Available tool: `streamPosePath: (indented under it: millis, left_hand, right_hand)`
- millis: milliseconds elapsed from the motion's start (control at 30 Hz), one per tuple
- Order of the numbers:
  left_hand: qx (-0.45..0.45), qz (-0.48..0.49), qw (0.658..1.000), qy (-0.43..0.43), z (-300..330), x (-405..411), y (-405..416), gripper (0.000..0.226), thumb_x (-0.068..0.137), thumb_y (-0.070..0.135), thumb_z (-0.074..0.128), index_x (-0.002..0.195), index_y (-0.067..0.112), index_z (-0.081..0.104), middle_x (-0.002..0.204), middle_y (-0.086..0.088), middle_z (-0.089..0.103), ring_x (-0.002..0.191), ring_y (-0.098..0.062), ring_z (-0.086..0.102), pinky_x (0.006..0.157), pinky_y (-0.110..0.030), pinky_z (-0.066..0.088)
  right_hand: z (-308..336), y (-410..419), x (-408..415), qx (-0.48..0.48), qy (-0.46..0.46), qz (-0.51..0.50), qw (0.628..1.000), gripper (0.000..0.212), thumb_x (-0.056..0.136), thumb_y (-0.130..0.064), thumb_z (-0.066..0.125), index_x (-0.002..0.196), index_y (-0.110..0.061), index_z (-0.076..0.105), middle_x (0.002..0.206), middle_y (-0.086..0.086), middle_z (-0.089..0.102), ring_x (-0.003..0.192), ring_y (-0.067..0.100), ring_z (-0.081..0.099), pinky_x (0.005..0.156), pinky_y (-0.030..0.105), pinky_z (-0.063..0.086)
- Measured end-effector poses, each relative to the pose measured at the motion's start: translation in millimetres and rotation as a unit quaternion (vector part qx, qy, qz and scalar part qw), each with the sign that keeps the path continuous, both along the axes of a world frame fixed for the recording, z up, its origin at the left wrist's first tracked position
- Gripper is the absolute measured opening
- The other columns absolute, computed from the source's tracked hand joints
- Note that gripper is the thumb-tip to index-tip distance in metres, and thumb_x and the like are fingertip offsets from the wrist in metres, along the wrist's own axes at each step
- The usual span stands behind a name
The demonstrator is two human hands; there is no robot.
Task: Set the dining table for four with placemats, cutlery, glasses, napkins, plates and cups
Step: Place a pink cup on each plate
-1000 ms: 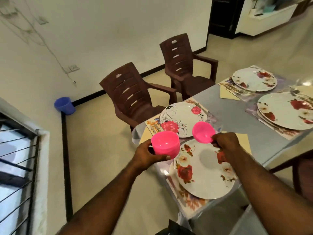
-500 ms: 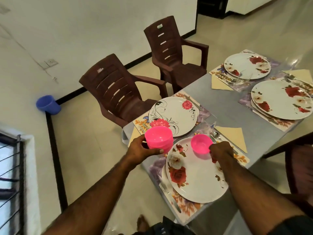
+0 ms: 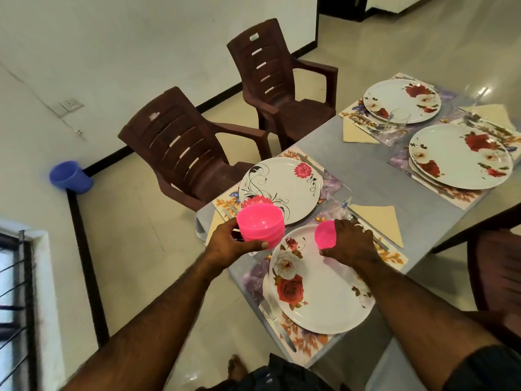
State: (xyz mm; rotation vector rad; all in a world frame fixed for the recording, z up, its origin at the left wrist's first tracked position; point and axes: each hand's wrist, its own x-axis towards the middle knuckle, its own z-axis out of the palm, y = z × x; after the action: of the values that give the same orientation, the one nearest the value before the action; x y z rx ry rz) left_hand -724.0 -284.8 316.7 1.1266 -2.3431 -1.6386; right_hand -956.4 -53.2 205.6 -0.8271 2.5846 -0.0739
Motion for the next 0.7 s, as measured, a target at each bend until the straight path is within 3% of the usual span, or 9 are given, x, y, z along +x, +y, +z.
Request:
streamPosePath:
  millis: [167, 433, 500, 567, 633, 700]
  left_hand:
    - [0.002, -0.003, 1.0, -0.002, 0.9, 0.4, 4.2, 0.12, 0.037, 0.07, 0.099, 0.143, 0.029, 0.058, 0.122, 0.008, 0.072, 0.109, -0.016, 0.071, 0.092, -0.048, 0.063]
    - [-0.029, -0.022, 0.999, -0.002, 10.0, 15.2, 1.6, 0.1, 0.053, 0.052, 0.102, 0.141, 0.031, 0.059, 0.12, 0.011, 0.072, 0.108, -0.014, 0.071, 0.086, -0.036, 0.065]
    - [-0.052, -0.027, 0.998, -0.007, 16.2, 20.4, -6.7, 0.1, 0.053, 0.054, 0.101, 0.141, 0.032, 0.058, 0.122, 0.012, 0.07, 0.108, -0.013, 0.07, 0.087, -0.037, 0.065]
    - [-0.078, -0.035, 0.996, -0.015, 19.5, 27.1, -16.1, 0.102, 0.052, 0.06, 0.1, 0.14, 0.033, 0.057, 0.123, 0.012, 0.069, 0.108, -0.013, 0.07, 0.088, -0.038, 0.065]
    - [-0.116, -0.051, 0.992, -0.02, 20.4, 34.6, -24.3, 0.105, 0.049, 0.069, 0.097, 0.139, 0.034, 0.057, 0.125, 0.014, 0.068, 0.109, -0.009, 0.068, 0.087, -0.033, 0.063]
    - [-0.155, -0.072, 0.985, -0.02, 22.5, 42.6, -30.9, 0.101, 0.049, 0.071, 0.096, 0.136, 0.036, 0.057, 0.123, 0.02, 0.065, 0.108, -0.003, 0.064, 0.084, -0.022, 0.057]
  right_hand:
    - [-0.9, 6.9, -6.3, 0.019, -0.011, 0.018, 1.0, 0.122, 0.056, -0.081, 0.079, 0.154, -0.024, 0.033, 0.152, 0.005, 0.05, 0.135, 0.031, 0.052, 0.112, 0.052, 0.043]
    - [14.3, 0.2, 4.7, 0.057, 0.027, 0.008, 0.998, 0.113, 0.065, -0.083, 0.074, 0.154, -0.025, 0.034, 0.157, 0.008, 0.044, 0.142, 0.035, 0.045, 0.115, 0.057, 0.034]
    - [26.8, -13.2, 14.7, -0.003, 0.046, -0.015, 0.999, 0.094, 0.075, -0.082, 0.067, 0.148, -0.027, 0.045, 0.15, 0.008, 0.052, 0.136, 0.034, 0.051, 0.112, 0.055, 0.039]
    - [50.4, -33.9, 28.9, -0.137, 0.017, -0.04, 0.99, 0.064, 0.087, -0.075, 0.062, 0.129, -0.026, 0.065, 0.13, 0.004, 0.068, 0.117, 0.026, 0.064, 0.098, 0.045, 0.051]
    - [86.5, -56.9, 44.9, -0.294, -0.122, -0.073, 0.945, 0.046, 0.093, -0.066, 0.063, 0.104, -0.023, 0.075, 0.101, -0.002, 0.076, 0.091, 0.015, 0.07, 0.073, 0.031, 0.054]
    - [120.1, -82.5, 60.7, -0.365, -0.246, -0.075, 0.895, 0.036, 0.096, -0.051, 0.068, 0.097, -0.017, 0.077, 0.089, -0.001, 0.076, 0.08, 0.012, 0.071, 0.061, 0.022, 0.053]
